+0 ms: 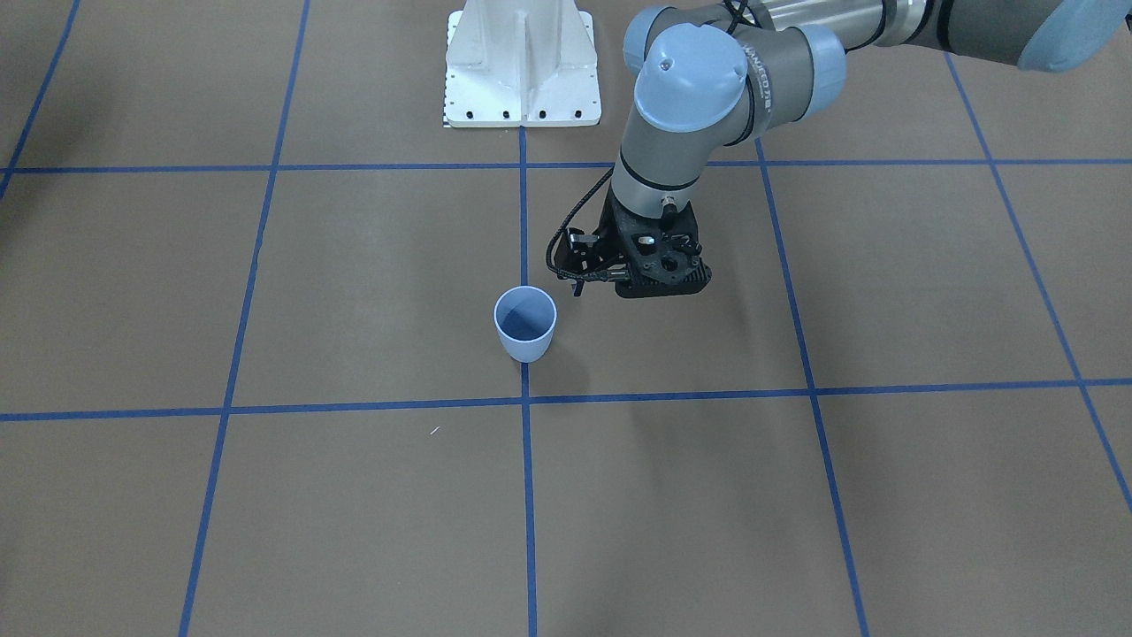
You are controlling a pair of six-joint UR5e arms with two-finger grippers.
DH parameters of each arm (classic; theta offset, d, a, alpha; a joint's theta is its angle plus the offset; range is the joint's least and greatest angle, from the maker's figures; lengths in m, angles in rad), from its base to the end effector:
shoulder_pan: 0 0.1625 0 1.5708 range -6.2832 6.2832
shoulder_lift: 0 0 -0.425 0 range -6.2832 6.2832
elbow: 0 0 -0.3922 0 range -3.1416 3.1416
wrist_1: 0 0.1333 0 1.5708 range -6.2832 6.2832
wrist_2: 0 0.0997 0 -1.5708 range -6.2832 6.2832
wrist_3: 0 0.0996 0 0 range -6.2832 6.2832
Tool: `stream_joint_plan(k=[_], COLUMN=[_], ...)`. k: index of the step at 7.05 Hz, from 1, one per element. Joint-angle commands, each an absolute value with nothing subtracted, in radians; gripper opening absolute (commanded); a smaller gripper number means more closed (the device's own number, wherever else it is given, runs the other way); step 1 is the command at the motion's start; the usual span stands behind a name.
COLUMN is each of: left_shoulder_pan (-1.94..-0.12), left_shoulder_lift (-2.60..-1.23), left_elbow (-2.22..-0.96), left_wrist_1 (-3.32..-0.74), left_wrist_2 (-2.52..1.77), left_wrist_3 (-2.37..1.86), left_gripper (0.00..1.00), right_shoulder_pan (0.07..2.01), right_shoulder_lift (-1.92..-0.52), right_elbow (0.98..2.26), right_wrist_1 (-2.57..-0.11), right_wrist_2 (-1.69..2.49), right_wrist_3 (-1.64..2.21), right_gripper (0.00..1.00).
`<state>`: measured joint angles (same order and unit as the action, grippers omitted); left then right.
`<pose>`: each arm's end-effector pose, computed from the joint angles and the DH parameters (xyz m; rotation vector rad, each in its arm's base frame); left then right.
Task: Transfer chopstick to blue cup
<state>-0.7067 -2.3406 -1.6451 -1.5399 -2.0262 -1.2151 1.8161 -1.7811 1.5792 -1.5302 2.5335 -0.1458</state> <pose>0.4665 -0.5160 0.1636 0.0340 0.9059 -0.1415 0.1435 -0.3607 0.7290 0.0409 -0.9721 0.1692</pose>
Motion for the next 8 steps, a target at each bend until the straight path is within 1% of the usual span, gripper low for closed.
stream_joint_plan(k=[1, 2, 3, 4, 6, 7, 8], left_shoulder_pan=[-0.707, -0.707, -0.707, -0.706, -0.706, -0.706, -0.706], left_shoulder_lift=[-2.339, -2.339, -2.339, -2.339, -2.338, -2.338, -2.335], left_elbow=[-1.646, -1.646, -1.646, -1.644, -1.641, -1.640, -1.640], left_wrist_1=[-1.540, -1.540, -1.540, -1.540, -1.542, -1.542, -1.543], left_wrist_2=[-2.025, -2.023, -2.025, -2.023, -2.020, -2.020, -2.017], left_wrist_3=[-1.215, -1.215, -1.216, -1.218, -1.218, -1.219, -1.221], left_gripper=[0.97, 0.97, 0.97, 0.97, 0.97, 0.97, 0.97], right_shoulder_pan=[1.821, 1.838, 1.845, 1.859, 1.865, 1.871, 1.871], right_shoulder_lift=[-1.840, -1.853, -1.864, -1.862, -1.856, -1.853, -1.848], right_elbow=[1.578, 1.583, 1.580, 1.574, 1.574, 1.580, 1.580], right_wrist_1=[-1.520, -1.517, -1.499, -1.493, -1.493, -1.493, -1.491], right_wrist_2=[2.638, 2.638, 2.631, 2.629, 2.629, 2.631, 2.631], right_wrist_3=[-0.100, -0.103, -0.116, -0.117, -0.112, -0.103, -0.101], right_gripper=[0.99, 0.97, 0.92, 0.72, 0.20, 0.10, 0.10])
